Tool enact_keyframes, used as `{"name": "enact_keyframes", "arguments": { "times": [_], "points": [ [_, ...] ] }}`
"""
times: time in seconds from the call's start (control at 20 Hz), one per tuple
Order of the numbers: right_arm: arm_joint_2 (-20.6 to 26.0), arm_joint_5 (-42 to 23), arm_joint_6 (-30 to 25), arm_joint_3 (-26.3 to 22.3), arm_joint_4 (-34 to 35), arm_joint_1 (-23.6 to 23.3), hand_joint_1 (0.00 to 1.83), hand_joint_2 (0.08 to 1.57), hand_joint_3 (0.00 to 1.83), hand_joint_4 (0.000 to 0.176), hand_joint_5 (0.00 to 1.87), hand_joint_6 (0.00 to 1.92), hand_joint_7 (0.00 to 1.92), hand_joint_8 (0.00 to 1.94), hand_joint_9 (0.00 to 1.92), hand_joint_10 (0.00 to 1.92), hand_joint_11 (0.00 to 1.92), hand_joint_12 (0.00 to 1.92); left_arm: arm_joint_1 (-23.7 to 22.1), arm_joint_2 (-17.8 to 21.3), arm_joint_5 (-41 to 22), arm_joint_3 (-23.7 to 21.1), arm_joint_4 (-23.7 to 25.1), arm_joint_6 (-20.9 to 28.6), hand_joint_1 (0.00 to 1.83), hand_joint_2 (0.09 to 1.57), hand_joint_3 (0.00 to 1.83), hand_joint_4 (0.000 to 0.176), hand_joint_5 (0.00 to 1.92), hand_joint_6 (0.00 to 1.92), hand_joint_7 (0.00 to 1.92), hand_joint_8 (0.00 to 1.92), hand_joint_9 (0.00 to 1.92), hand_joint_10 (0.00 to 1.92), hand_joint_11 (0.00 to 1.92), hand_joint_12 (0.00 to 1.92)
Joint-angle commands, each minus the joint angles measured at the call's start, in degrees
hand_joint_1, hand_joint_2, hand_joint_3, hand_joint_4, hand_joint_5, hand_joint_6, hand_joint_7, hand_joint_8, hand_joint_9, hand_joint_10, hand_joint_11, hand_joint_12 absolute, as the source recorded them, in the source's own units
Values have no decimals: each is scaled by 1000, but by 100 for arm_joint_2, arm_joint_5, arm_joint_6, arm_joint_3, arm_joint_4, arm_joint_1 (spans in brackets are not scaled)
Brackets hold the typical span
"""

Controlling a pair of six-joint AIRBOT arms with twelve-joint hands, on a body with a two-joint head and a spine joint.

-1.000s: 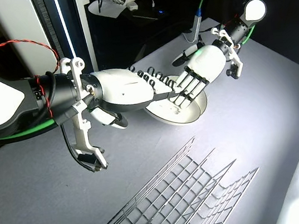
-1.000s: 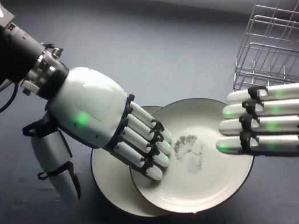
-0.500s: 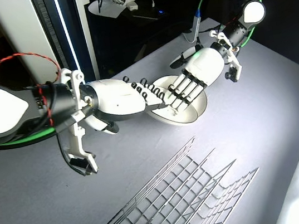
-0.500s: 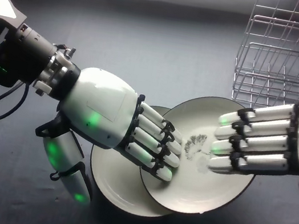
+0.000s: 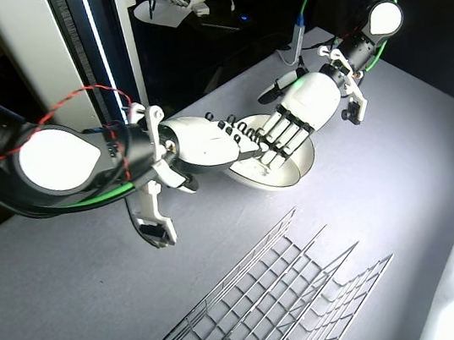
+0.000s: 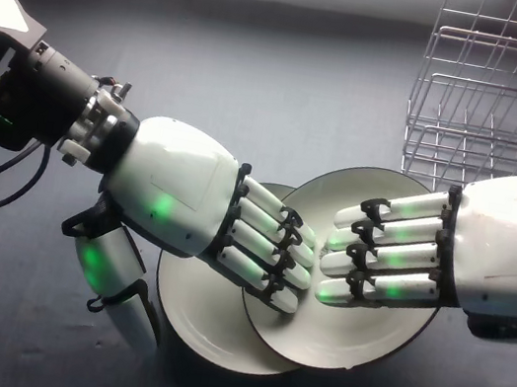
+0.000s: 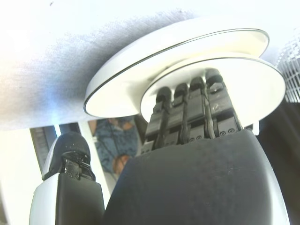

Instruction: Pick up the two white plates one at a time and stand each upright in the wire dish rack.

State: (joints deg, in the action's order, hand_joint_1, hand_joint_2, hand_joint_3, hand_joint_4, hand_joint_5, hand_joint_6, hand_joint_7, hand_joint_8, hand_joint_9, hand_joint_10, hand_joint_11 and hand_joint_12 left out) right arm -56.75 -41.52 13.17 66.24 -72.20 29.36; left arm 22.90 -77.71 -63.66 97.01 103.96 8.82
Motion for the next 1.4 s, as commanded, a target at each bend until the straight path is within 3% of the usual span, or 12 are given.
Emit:
{"name": "enact_keyframes", "arguments": {
  "times": [0.0,0.7,0.9,1.05,1.15,1.25,1.3,1.35],
  "points": [
    [-11,-281,23,31,336,-31,1411,1013,2,0,0,0,0,0,0,0,20,19,24,-57,119,-16,-62,15,0,1123,4,0,125,0,85,0,68,0,30,43],
    [-619,44,70,453,462,-27,1408,1018,2,0,0,0,0,0,0,0,33,25,30,-55,119,6,-90,14,0,1105,0,0,120,0,84,0,69,0,29,56],
    [-670,85,75,487,465,-26,1357,1058,6,0,46,11,23,5,46,13,0,646,30,-55,119,17,-93,14,0,1110,0,0,141,6,99,4,85,5,44,68],
    [-686,119,78,495,468,-26,1282,1054,0,0,329,26,347,18,328,42,0,1101,30,-55,119,26,-107,14,0,1118,3,0,125,0,84,0,58,0,4,54],
    [-698,142,78,510,472,-26,1251,1048,0,0,550,35,588,20,543,53,102,1169,30,-55,119,31,-116,14,0,1113,0,0,158,12,118,12,93,13,47,76],
    [-702,148,81,522,480,-25,1234,1037,0,0,874,35,933,25,891,67,411,1137,30,-55,119,33,-144,14,0,1116,2,0,139,2,93,2,69,2,21,69],
    [-702,151,82,530,480,-25,1246,1050,0,0,1024,657,1149,508,1118,85,620,1093,33,-55,120,33,-161,14,0,1114,1,0,137,1,92,2,69,2,16,68],
    [-702,154,83,536,480,-25,1256,1030,0,19,1135,666,1213,573,1250,104,780,1028,41,-55,120,33,-175,15,0,1114,1,0,135,0,94,3,75,4,21,71]
  ]
}}
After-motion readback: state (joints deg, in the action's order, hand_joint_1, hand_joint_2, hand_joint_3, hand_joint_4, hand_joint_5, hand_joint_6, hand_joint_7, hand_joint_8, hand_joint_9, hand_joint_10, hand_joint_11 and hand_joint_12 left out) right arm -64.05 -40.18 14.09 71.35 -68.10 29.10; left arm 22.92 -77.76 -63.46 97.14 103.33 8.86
